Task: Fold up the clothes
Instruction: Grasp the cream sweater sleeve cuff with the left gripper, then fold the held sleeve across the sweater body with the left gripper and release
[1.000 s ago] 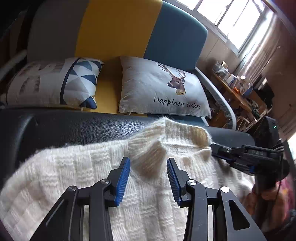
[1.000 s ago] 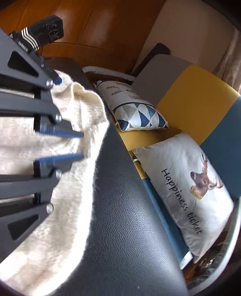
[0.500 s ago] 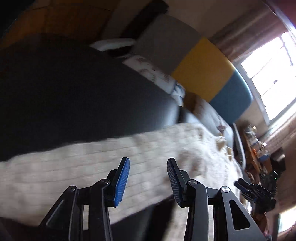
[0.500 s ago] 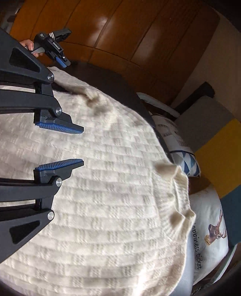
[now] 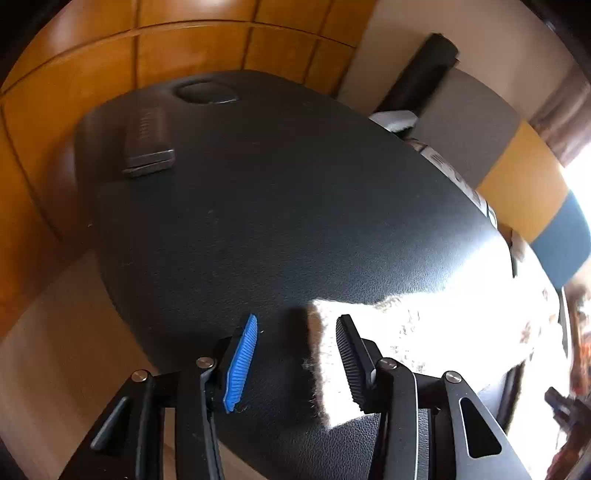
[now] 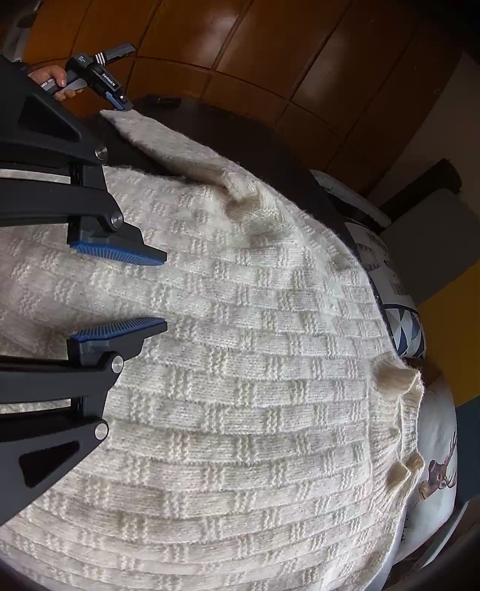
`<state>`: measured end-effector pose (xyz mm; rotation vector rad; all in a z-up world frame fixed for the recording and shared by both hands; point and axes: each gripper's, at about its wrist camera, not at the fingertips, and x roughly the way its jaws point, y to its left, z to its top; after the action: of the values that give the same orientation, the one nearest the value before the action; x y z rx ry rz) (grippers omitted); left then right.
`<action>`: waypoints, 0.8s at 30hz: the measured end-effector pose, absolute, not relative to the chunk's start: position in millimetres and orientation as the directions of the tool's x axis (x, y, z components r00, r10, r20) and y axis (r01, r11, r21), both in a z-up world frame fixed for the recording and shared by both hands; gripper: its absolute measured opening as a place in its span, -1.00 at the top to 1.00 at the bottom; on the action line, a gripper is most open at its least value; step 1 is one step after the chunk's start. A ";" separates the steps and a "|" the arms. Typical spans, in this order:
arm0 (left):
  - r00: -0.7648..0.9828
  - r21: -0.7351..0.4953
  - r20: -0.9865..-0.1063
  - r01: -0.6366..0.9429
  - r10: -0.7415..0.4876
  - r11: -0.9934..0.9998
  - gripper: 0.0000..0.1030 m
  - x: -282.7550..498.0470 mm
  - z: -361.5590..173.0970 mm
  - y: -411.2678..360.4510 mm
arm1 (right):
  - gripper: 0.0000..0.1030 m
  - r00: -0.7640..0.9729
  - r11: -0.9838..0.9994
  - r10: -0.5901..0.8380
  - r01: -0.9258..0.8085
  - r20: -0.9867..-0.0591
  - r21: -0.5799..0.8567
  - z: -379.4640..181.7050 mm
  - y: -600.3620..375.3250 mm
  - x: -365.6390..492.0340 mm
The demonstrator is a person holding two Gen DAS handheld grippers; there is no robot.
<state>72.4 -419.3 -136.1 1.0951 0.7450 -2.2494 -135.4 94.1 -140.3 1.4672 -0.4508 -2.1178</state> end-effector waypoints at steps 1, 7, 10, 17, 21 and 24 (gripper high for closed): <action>-0.531 -0.229 -0.819 0.647 -0.215 -0.728 0.04 68.8 -138.4 -416.2 | 0.43 -0.278 -0.812 -0.584 0.228 -0.763 0.538 -141.1 92.4 -135.0; -0.533 -0.202 -0.823 0.600 -0.198 -0.774 -0.31 55.6 -148.5 -403.9 | 0.43 -0.279 -0.818 -0.575 0.223 -0.769 0.530 -142.3 93.9 -139.8; -0.547 -0.198 -0.816 0.568 -0.186 -0.799 -0.32 52.8 -149.1 -396.5 | 0.43 -0.293 -0.832 -0.553 0.239 -0.780 0.501 -140.4 77.1 -154.7; -0.583 -0.178 -0.785 0.537 -0.210 -0.825 0.78 46.5 -142.2 -388.5 | 0.43 -0.368 -0.841 -0.536 0.303 -0.760 0.447 -110.6 61.7 -190.1; -0.629 -0.209 -0.740 0.553 -0.239 -0.807 0.78 37.3 -123.2 -403.3 | 0.43 -0.405 -0.857 -0.503 0.345 -0.763 0.382 -97.1 38.9 -223.0; -0.651 -0.205 -0.710 0.557 -0.270 -0.804 0.78 23.5 -107.6 -416.6 | 0.43 -0.405 -0.870 -0.460 0.382 -0.790 0.311 -97.6 20.4 -241.9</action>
<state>23.5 -416.6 -107.6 0.9513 0.5702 -2.4283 -241.9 20.4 -97.6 1.3170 -0.1101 -2.2780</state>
